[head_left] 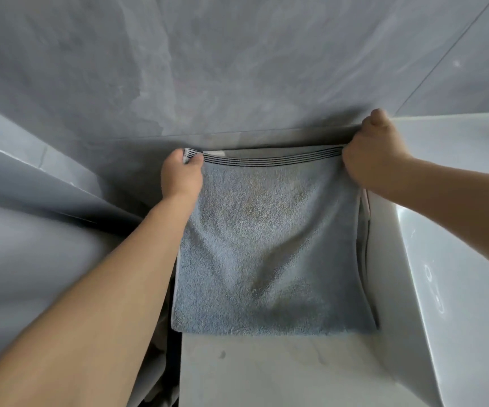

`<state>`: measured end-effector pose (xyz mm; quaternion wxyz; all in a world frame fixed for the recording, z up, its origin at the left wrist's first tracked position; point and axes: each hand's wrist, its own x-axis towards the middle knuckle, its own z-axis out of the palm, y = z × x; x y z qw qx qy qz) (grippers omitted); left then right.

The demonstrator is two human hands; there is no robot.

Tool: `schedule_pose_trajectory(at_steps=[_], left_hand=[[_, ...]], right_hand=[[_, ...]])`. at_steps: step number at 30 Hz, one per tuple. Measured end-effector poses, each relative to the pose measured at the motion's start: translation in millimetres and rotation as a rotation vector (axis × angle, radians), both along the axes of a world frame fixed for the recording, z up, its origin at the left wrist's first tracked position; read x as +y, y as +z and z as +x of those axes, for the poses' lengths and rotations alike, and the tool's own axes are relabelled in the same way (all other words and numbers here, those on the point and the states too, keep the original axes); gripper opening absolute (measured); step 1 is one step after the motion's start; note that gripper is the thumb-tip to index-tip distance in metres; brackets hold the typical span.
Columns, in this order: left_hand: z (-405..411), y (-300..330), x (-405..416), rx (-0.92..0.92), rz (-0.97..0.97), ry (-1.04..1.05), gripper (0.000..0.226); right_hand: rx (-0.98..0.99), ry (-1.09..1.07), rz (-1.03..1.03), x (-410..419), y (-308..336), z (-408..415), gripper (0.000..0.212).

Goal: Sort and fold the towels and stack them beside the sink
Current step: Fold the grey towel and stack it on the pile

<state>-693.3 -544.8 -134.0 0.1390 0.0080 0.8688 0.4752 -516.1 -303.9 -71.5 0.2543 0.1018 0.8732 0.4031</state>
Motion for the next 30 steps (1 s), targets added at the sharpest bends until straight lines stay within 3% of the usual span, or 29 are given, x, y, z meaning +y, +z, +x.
schedule_pose_trajectory(at_steps=[9,11,13,14,15,17,18,19,21,23,24,26,28,30], left_hand=[[20,-5,28,0.117,0.048,0.245,0.02],[22,-5,33,0.103,0.028,0.268,0.023],[24,-4,39,0.056,-0.012,0.301,0.031],[24,-4,41,0.035,-0.038,0.305,0.033],[22,-4,41,0.03,-0.062,0.291,0.034],[18,-3,38,0.067,-0.127,0.213,0.033],[18,0,35,0.114,-0.173,0.159,0.033],[20,3,31,0.207,-0.239,0.102,0.033],[31,10,23,0.562,-0.4,-0.036,0.036],[43,14,25,0.831,-0.369,-0.209,0.031],[47,14,31,0.848,-0.323,-0.316,0.026],[54,13,46,0.74,-0.321,-0.521,0.016],[58,10,62,0.616,-0.445,-0.667,0.016],[60,6,72,0.558,-0.578,-0.74,0.023]], right_hand=[[-0.094,0.012,0.022,8,-1,-9,0.018],[-0.155,-0.014,0.091,3,-5,-9,0.031],[-0.197,-0.113,-0.041,4,-4,-9,0.064],[-0.196,-0.012,-0.08,8,-7,-14,0.075],[-0.241,0.001,-0.051,7,-6,-16,0.067],[-0.208,-0.066,0.034,-1,4,-16,0.031],[-0.148,-0.084,0.019,-5,8,-15,0.023],[-0.129,-0.144,0.014,-10,15,-12,0.022],[0.005,-0.107,-0.03,-9,7,-1,0.023],[0.17,-0.04,-0.075,-20,2,10,0.023],[0.253,0.032,-0.119,-25,1,16,0.019],[0.228,-0.029,-0.399,-40,2,32,0.006],[-0.001,-0.126,-0.549,-53,3,47,0.01],[-0.188,-0.108,-0.48,-69,5,60,0.012]])
